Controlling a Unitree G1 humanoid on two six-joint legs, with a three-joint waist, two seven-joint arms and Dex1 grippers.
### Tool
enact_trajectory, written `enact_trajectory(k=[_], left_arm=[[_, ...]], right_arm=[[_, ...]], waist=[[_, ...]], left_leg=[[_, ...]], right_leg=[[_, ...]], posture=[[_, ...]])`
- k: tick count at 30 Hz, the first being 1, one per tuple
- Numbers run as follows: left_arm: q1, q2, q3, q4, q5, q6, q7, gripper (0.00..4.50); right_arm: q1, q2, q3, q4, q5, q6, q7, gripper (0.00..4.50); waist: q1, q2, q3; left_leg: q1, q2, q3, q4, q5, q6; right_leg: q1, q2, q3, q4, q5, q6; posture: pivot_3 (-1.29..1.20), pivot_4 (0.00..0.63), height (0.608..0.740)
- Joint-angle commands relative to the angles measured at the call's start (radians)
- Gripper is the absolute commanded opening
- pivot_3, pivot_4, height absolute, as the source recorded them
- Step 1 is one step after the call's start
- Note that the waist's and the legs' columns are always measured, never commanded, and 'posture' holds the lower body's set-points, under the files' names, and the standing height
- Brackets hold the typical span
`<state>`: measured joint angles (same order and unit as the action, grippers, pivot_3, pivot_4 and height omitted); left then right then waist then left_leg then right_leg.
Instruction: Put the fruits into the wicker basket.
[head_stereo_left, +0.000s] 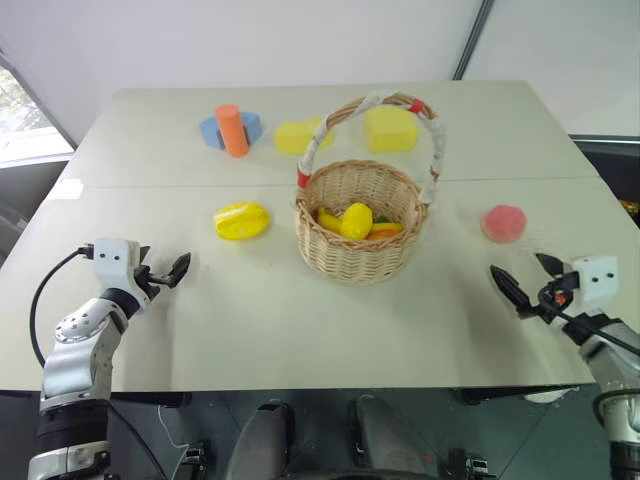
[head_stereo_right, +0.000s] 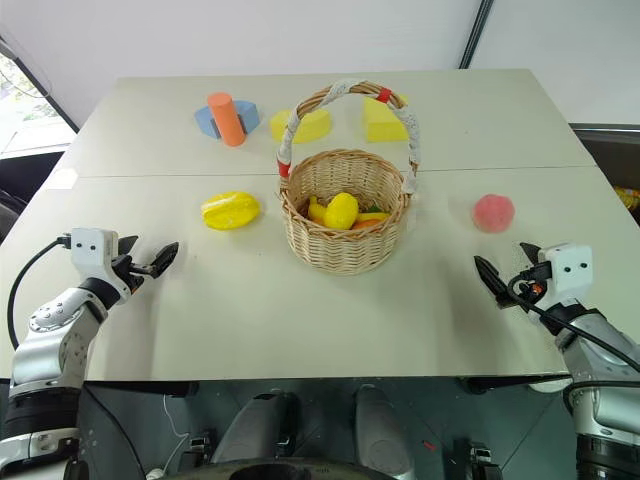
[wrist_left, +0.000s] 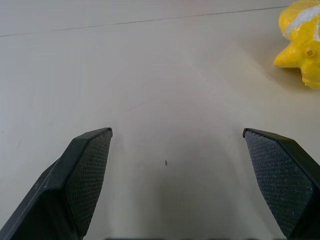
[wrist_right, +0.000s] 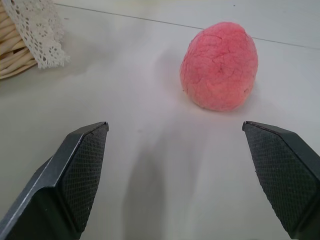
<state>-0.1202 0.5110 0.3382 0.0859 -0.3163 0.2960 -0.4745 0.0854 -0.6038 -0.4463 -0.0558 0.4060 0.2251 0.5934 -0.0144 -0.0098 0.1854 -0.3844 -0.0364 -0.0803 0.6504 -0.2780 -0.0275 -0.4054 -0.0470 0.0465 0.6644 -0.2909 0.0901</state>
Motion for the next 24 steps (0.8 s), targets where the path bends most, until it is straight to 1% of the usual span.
enact_trajectory(k=[1,9,13,17,20,22,24], left_arm=[[-0.006,0.013,0.021,-0.021,0.007,-0.027,0.016,4.5],[-0.042,0.013,0.006,-0.044,-0.035,0.029,-0.004,4.5],[-0.074,0.025,-0.011,-0.105,-0.075,0.081,-0.043,4.5],[-0.151,0.07,-0.065,-0.146,-0.065,0.114,-0.086,4.5],[-0.217,0.108,-0.116,-0.153,-0.062,0.148,-0.132,4.5],[-0.262,0.146,-0.176,-0.155,-0.04,0.162,-0.182,4.5],[-0.307,0.19,-0.25,-0.134,0.016,0.152,-0.226,4.5]], right_arm=[[-0.016,0.005,-0.006,-0.007,0.002,-0.023,0.001,4.5],[-0.032,-0.008,-0.004,-0.04,0.009,-0.019,0.003,4.5],[-0.049,-0.027,-0.005,-0.083,0.025,0.0,0.016,4.5],[-0.043,-0.062,-0.014,-0.191,0.071,0.061,0.052,4.5],[-0.024,-0.092,-0.03,-0.29,0.138,0.131,0.08,4.5],[0.002,-0.131,-0.047,-0.368,0.186,0.183,0.111,4.5],[0.022,-0.174,-0.056,-0.439,0.225,0.227,0.139,4.5]], waist=[[0.001,0.0,0.0],[0.0,0.0,0.0],[0.0,0.0,0.0],[0.002,0.0,0.0],[0.002,0.0,0.0],[0.001,0.0,0.0],[0.001,0.0,0.0]], left_leg=[[0.0,0.0,0.0,0.0,0.0,0.0],[0.0,0.0,0.0,0.0,0.0,0.0],[0.0,0.0,0.0,0.0,0.0,0.0],[0.0,0.0,0.0,0.0,0.0,0.0],[-0.001,0.0,0.0,0.0,0.0,0.0],[-0.001,0.0,0.0,0.0,0.0,0.0],[-0.001,0.0,0.0,0.0,0.0,0.0]], right_leg=[[0.0,0.0,0.0,0.0,0.0,0.0],[0.0,0.0,0.0,0.0,0.0,0.0],[0.0,0.0,0.0,0.0,0.0,0.0],[0.0,0.0,0.0,0.0,0.0,0.0],[0.0,0.0,0.0,0.0,0.0,0.0],[0.0,0.0,0.0,0.0,0.0,0.0],[0.0,0.0,0.0,0.0,0.0,0.0]], posture=[[0.0,0.15,0.74],[0.0,0.15,0.74],[0.0,0.15,0.74],[0.0,0.15,0.74],[0.0,0.15,0.74],[0.0,0.15,0.74],[0.0,0.15,0.74]])
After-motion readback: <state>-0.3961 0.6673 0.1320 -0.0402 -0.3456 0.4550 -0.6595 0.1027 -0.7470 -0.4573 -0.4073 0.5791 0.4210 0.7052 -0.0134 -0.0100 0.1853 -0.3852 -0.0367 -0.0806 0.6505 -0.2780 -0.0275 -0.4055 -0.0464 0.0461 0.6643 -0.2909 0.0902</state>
